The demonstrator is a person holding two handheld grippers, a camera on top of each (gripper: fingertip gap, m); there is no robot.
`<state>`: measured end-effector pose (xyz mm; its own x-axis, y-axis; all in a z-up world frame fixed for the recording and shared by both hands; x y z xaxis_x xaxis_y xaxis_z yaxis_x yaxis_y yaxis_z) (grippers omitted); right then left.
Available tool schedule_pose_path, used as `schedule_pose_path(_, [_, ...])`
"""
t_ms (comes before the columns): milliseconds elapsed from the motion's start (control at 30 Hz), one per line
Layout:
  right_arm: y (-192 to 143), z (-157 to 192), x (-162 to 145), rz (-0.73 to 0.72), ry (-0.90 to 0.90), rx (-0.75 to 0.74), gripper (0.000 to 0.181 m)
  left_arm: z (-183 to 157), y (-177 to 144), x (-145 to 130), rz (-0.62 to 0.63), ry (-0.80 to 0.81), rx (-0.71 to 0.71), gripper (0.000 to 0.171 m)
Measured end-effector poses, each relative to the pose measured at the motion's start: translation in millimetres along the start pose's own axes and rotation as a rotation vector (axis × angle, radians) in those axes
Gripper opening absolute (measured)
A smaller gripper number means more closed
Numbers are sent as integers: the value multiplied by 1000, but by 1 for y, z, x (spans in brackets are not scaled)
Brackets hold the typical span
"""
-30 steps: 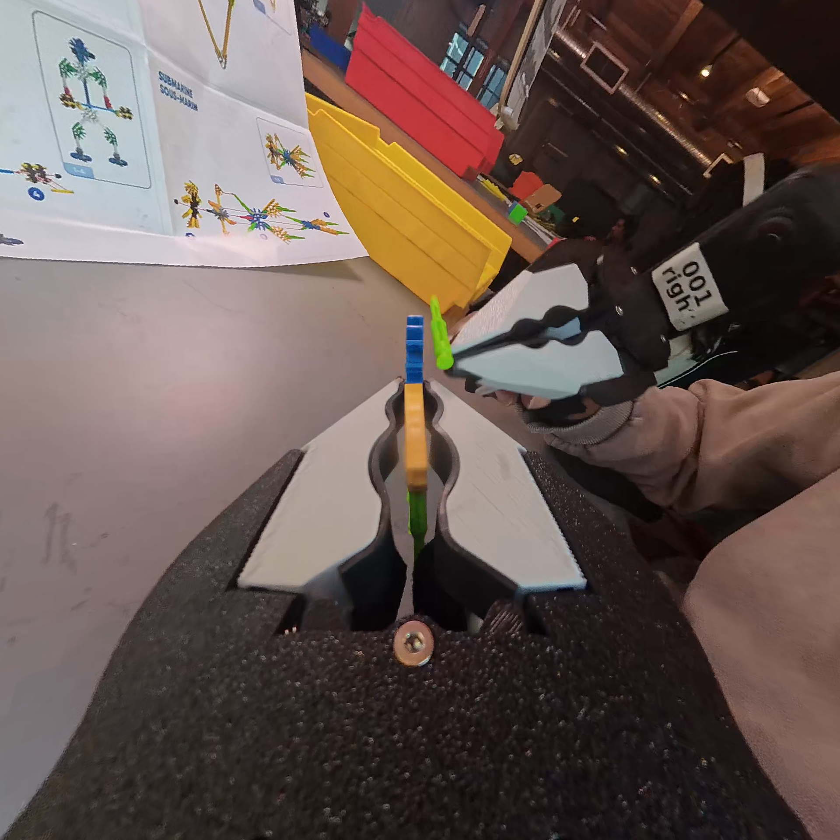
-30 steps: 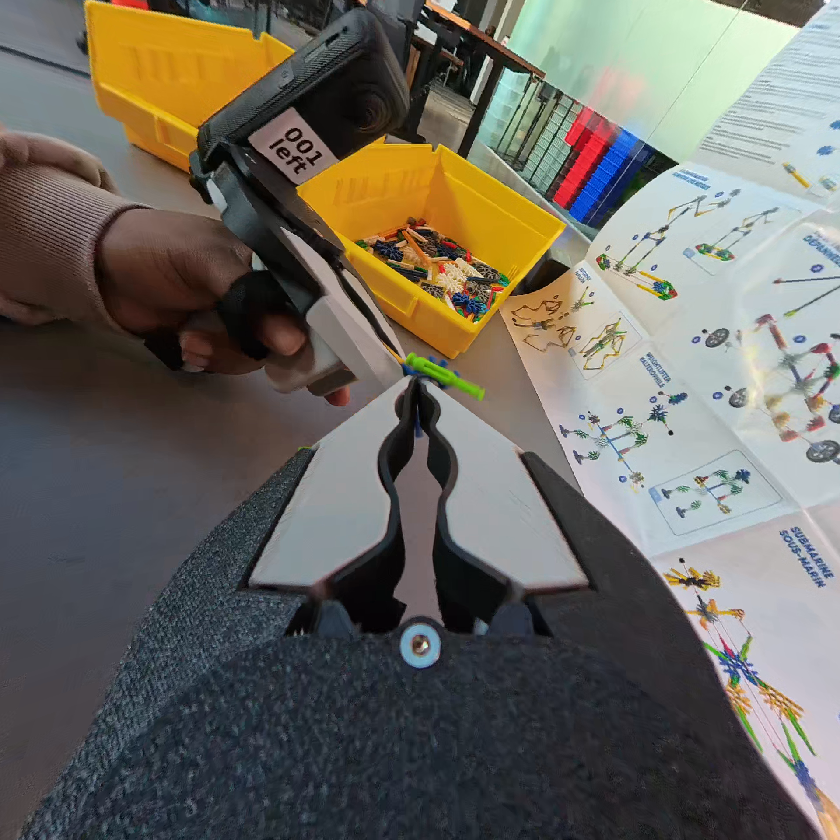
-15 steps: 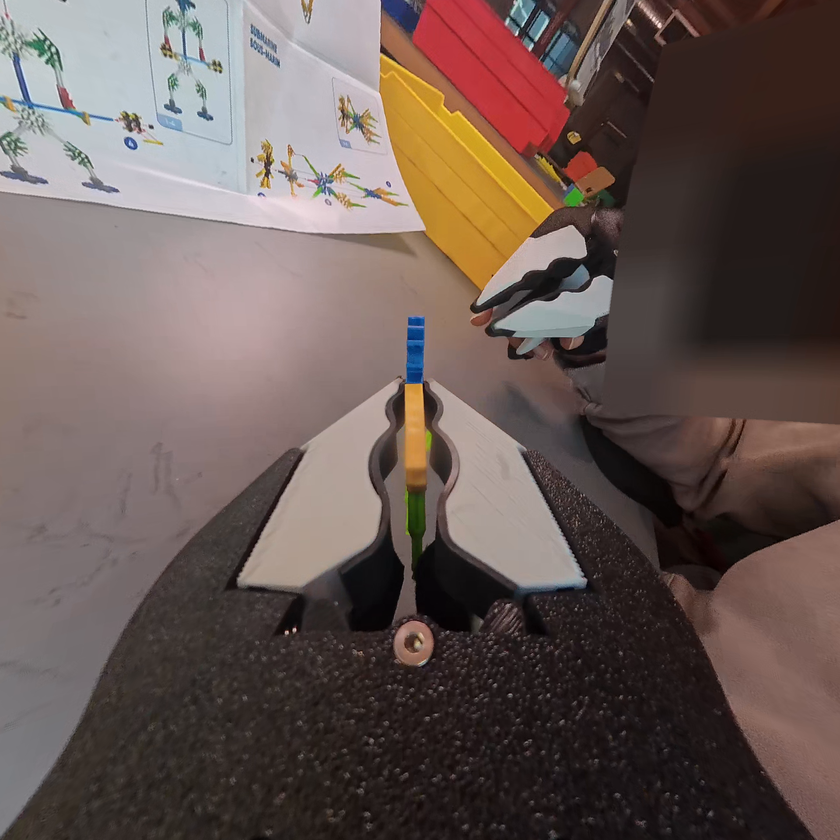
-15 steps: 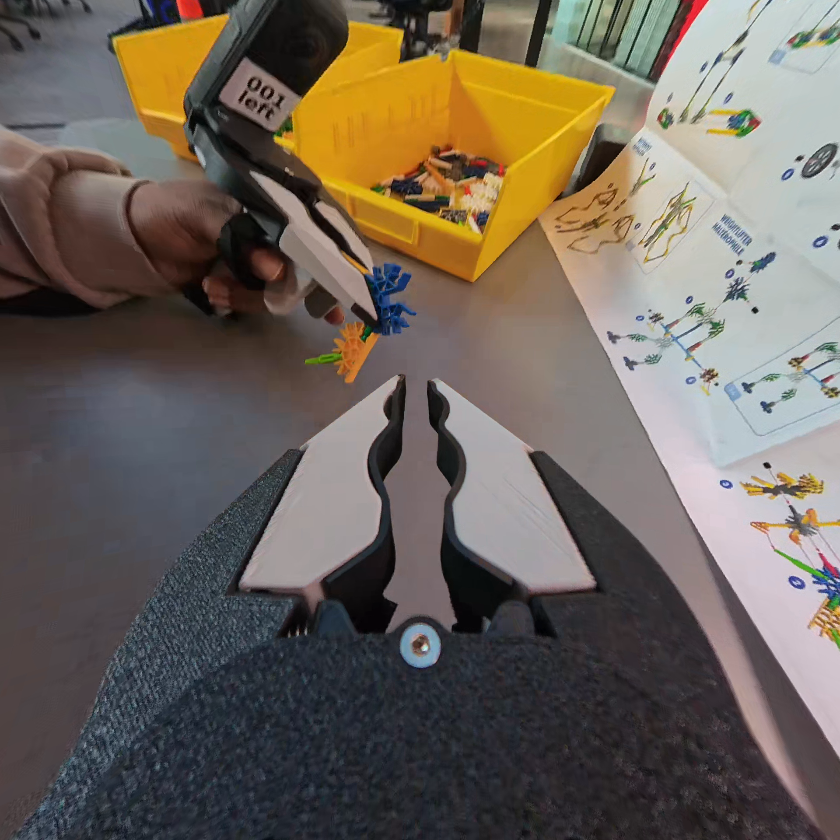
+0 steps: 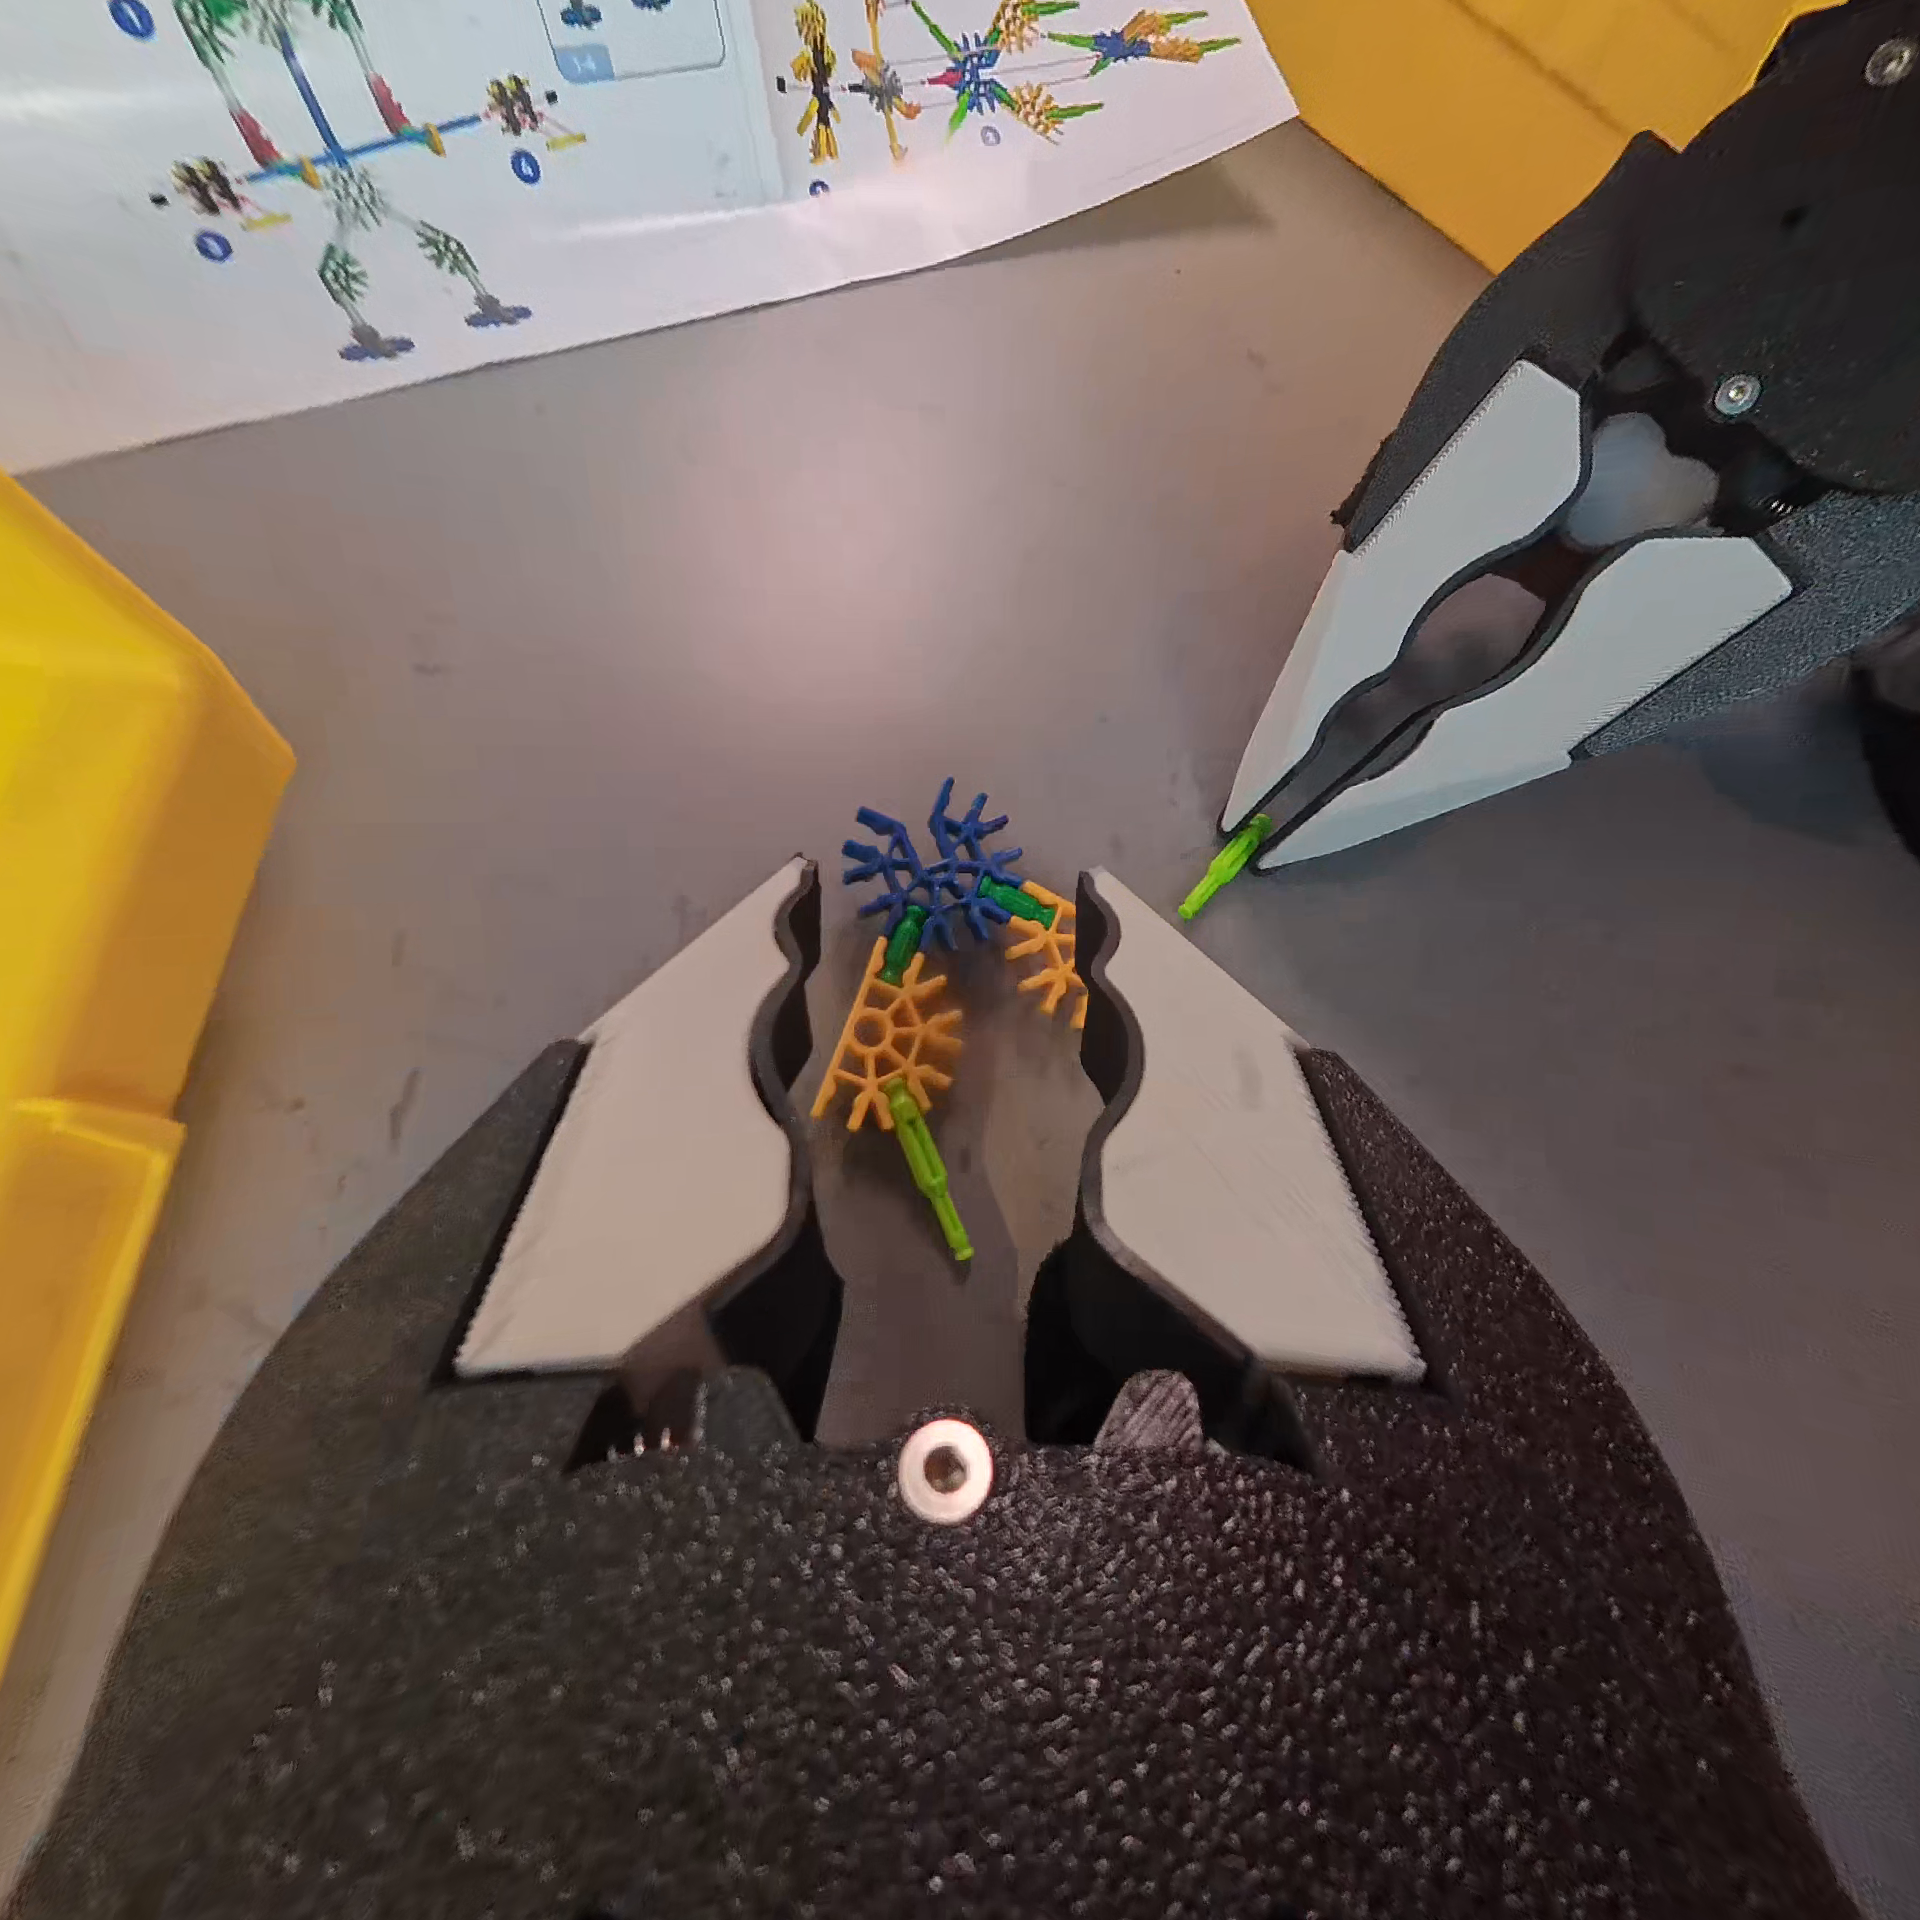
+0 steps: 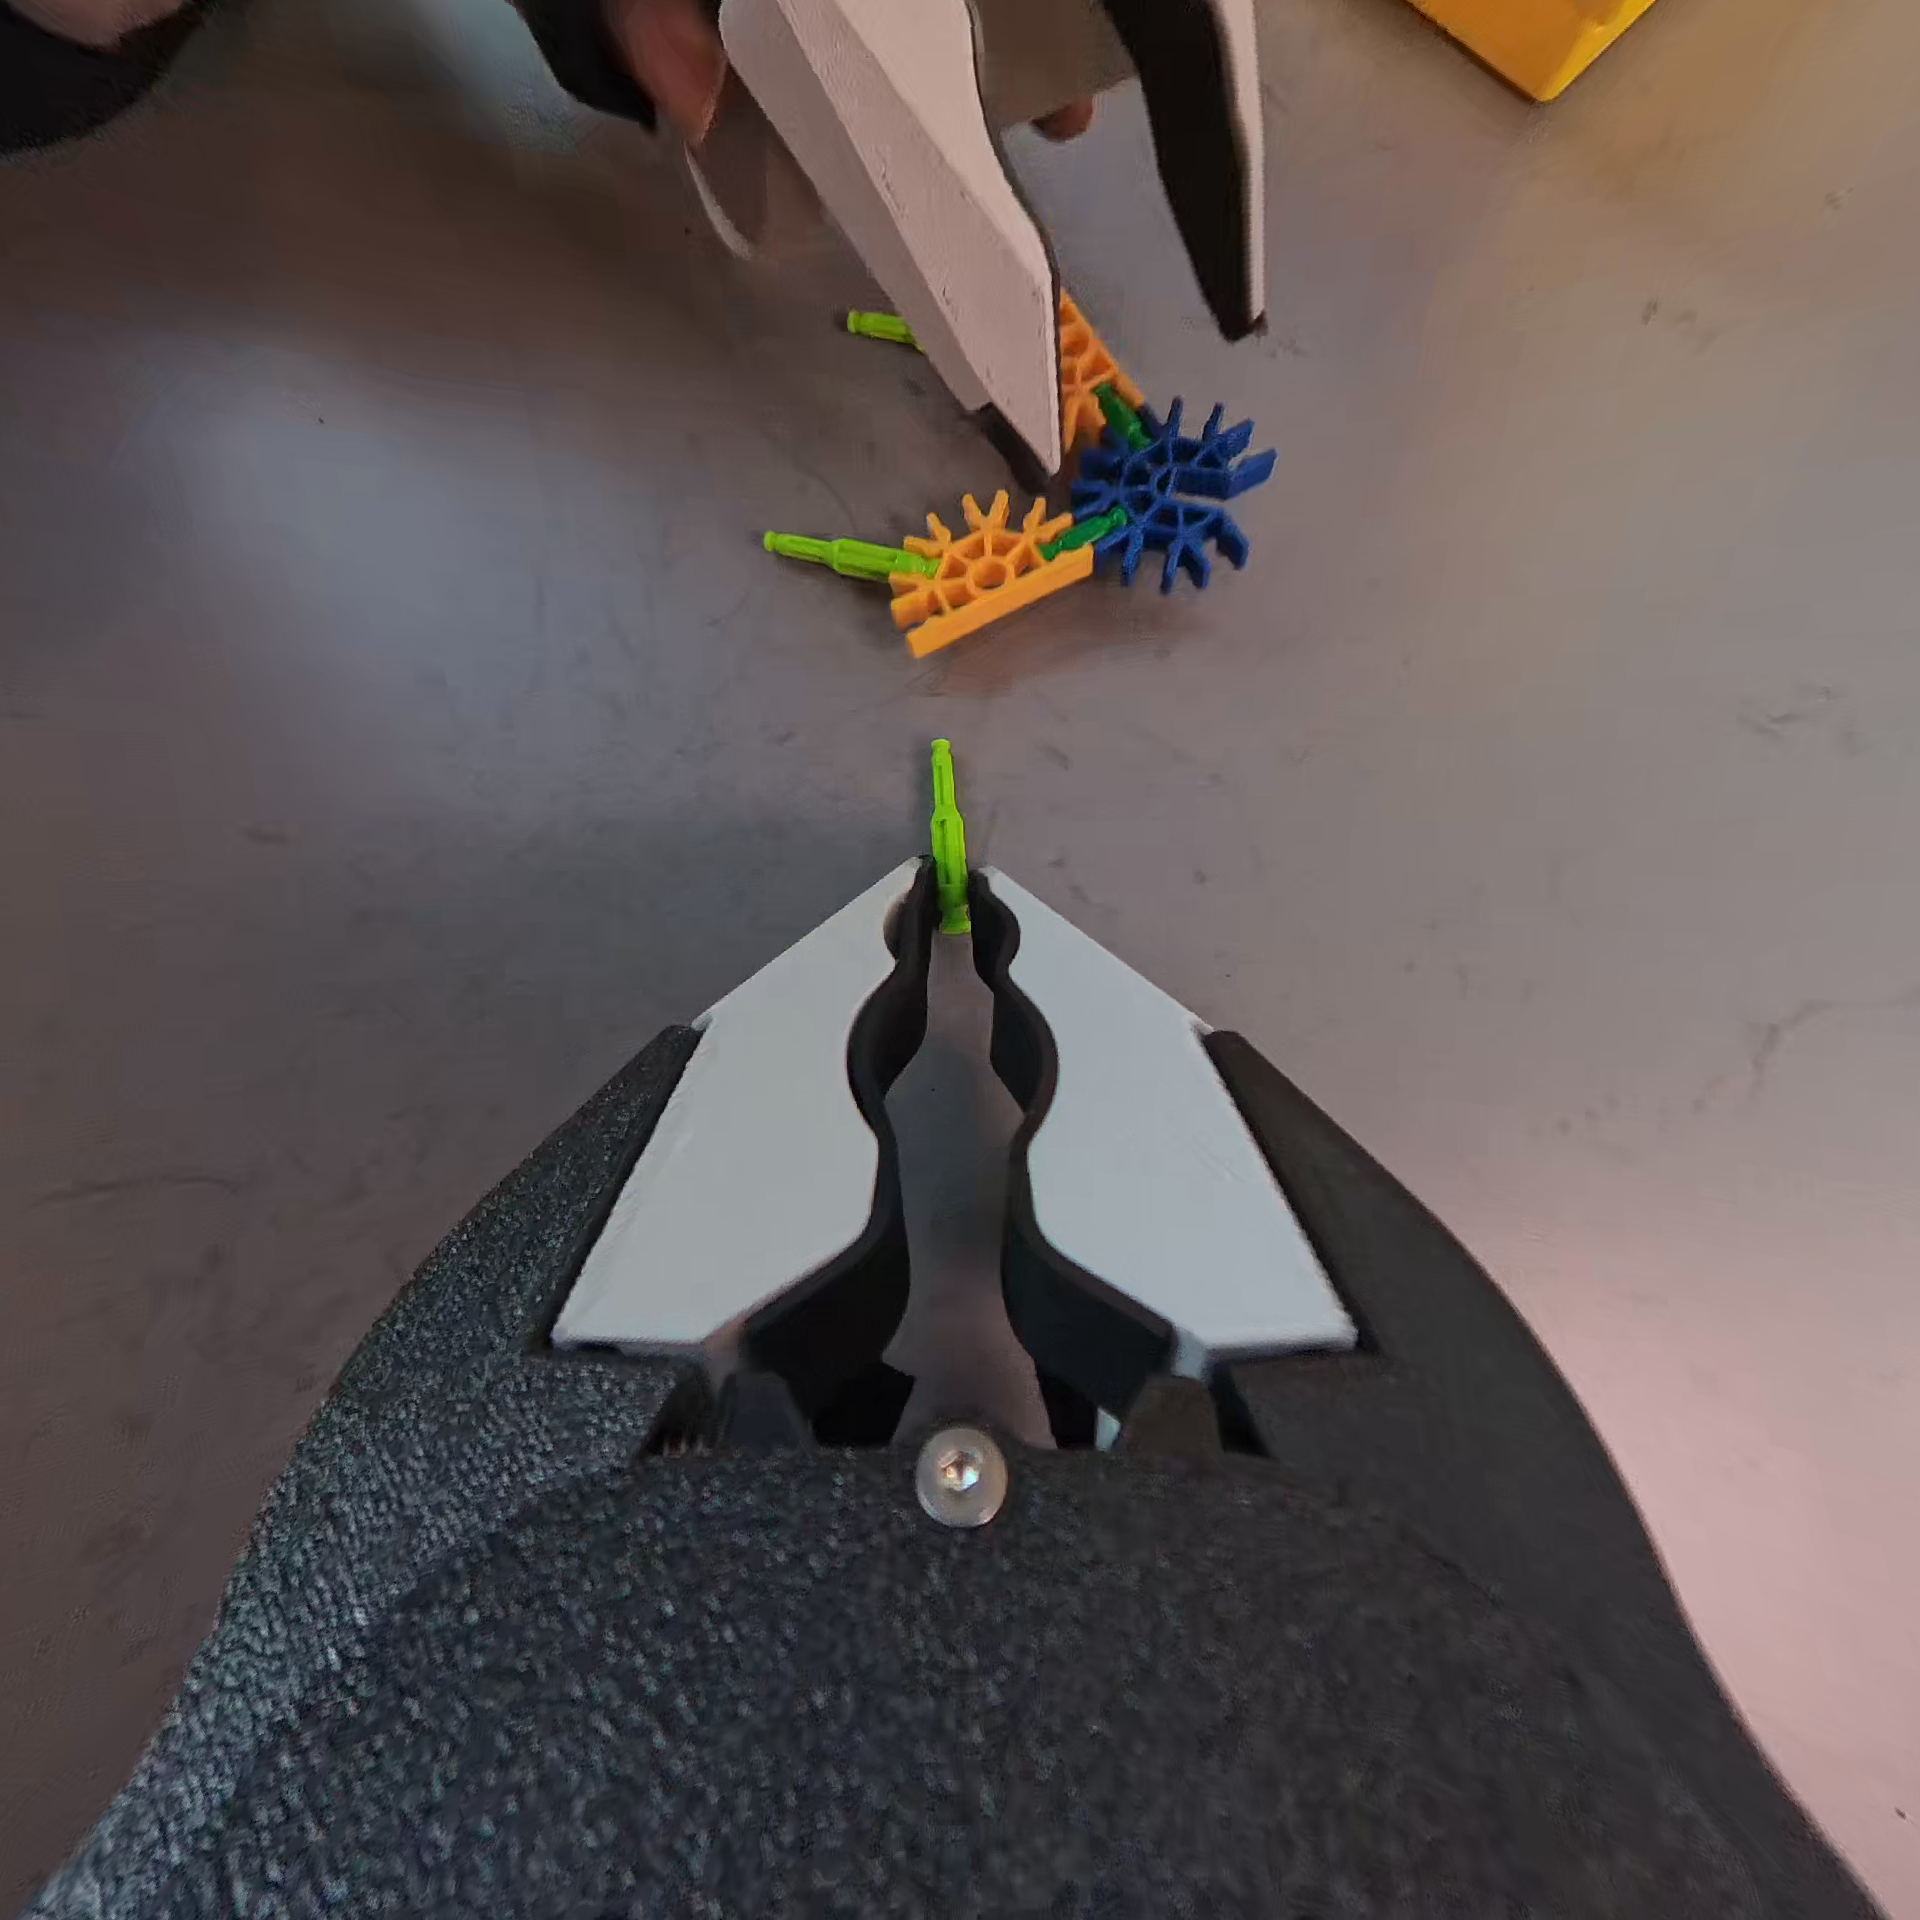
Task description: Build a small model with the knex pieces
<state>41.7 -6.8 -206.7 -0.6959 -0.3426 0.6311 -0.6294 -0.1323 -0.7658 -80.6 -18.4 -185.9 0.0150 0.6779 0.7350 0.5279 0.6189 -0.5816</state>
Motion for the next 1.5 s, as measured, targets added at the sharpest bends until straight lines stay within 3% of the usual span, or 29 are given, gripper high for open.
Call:
schedule_pose_path(100, [-3,1,2,2,-92,-50,3,-15,-12,3,-25,119,-85,45])
schedule_pose_path(267, [-25,10,38,-224,-246,-164,3,-56,-14,-5,10,171,-365,27])
schedule_pose_path(367, [-28,16,48,-256,-273,-170,3,-65,-15,-8,16,211,-397,5])
schedule_pose_path(567, [-34,14,50,-311,-245,-201,4,-67,-21,-1,-31,268,-352,4])
schedule_pose_path(667, [-37,1,44,-283,-189,-259,21,-39,-28,14,-115,274,-149,3])
schedule_pose_path(833, [-31,-5,27,-231,-92,-244,33,67,-75,37,-271,150,499,5])
schedule_pose_path(900, [-27,-4,24,-205,-96,-239,34,93,-88,34,-275,89,609,11])
schedule_pose_path(933, [-26,-4,23,-197,-98,-238,35,98,-91,33,-278,70,616,24])
schedule_pose_path(1067, [-23,-4,21,-181,-95,-239,35,81,-79,33,-265,101,478,26])
schedule_pose_path(1233, [-22,-5,18,-181,-75,-237,34,30,-34,4,-23,94,48,28])
schedule_pose_path(1367, [-22,-4,16,-175,-76,-238,34,25,-17,-19,134,104,14,29])
schedule_pose_path(1500, [-20,-3,17,-178,-78,-233,34,18,-7,-26,159,76,-28,29])
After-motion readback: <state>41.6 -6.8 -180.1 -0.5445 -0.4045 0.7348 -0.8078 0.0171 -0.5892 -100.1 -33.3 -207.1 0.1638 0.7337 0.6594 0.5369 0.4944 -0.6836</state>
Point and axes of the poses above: each gripper's, where its closed fingertips meet, y out along the fingers, x out of its top, z = x × y across the jaws, the point moved 4 cm from there along -y, back along the fingers, and after that the axes turned 11 degrees about -y, right-handed, at the moved point
